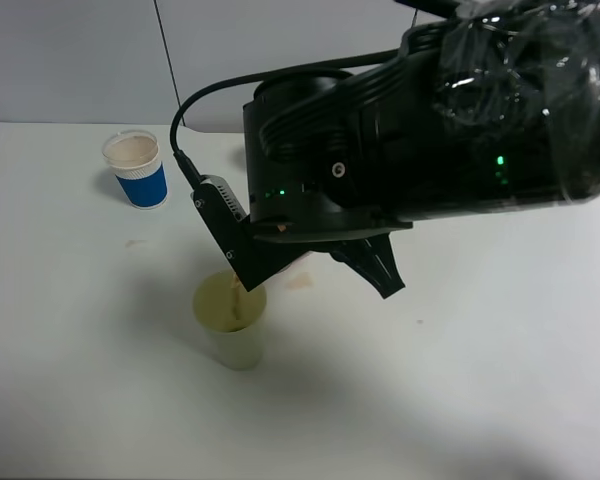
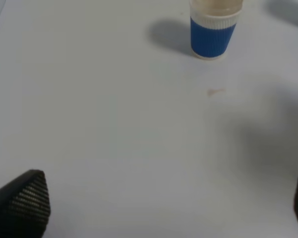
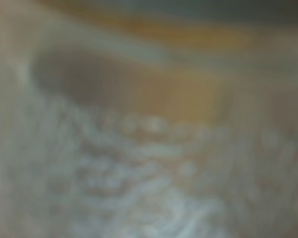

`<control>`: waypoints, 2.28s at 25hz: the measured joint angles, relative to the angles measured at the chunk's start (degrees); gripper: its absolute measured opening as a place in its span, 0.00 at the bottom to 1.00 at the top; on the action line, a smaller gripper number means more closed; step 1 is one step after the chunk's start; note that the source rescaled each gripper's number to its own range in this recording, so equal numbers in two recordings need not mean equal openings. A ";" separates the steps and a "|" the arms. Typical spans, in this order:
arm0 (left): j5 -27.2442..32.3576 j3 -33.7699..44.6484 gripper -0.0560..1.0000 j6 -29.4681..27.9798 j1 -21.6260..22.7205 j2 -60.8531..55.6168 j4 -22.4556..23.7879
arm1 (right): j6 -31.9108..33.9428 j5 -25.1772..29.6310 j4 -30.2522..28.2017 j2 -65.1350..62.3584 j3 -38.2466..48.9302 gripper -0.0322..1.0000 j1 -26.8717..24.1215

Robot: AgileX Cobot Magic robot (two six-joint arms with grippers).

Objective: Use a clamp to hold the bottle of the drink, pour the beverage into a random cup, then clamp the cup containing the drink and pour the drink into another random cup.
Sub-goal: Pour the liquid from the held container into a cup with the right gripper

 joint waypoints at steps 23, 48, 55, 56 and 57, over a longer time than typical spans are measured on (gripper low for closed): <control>0.00 0.00 1.00 0.00 0.00 0.00 0.00 | -7.15 1.44 0.00 0.00 -0.07 0.03 0.00; 0.00 0.00 1.00 0.00 0.00 0.00 0.00 | -8.71 4.58 -0.10 4.11 -5.42 0.03 1.11; 0.00 0.00 1.00 0.00 0.00 0.00 0.00 | -9.55 5.14 -0.44 4.11 -5.42 0.03 1.15; 0.00 0.00 1.00 0.00 0.00 0.00 0.00 | -9.55 5.20 -0.44 4.11 -5.42 0.03 1.15; 0.00 0.00 1.00 0.00 0.00 0.00 0.00 | -9.56 5.25 -0.65 4.11 -5.42 0.03 1.15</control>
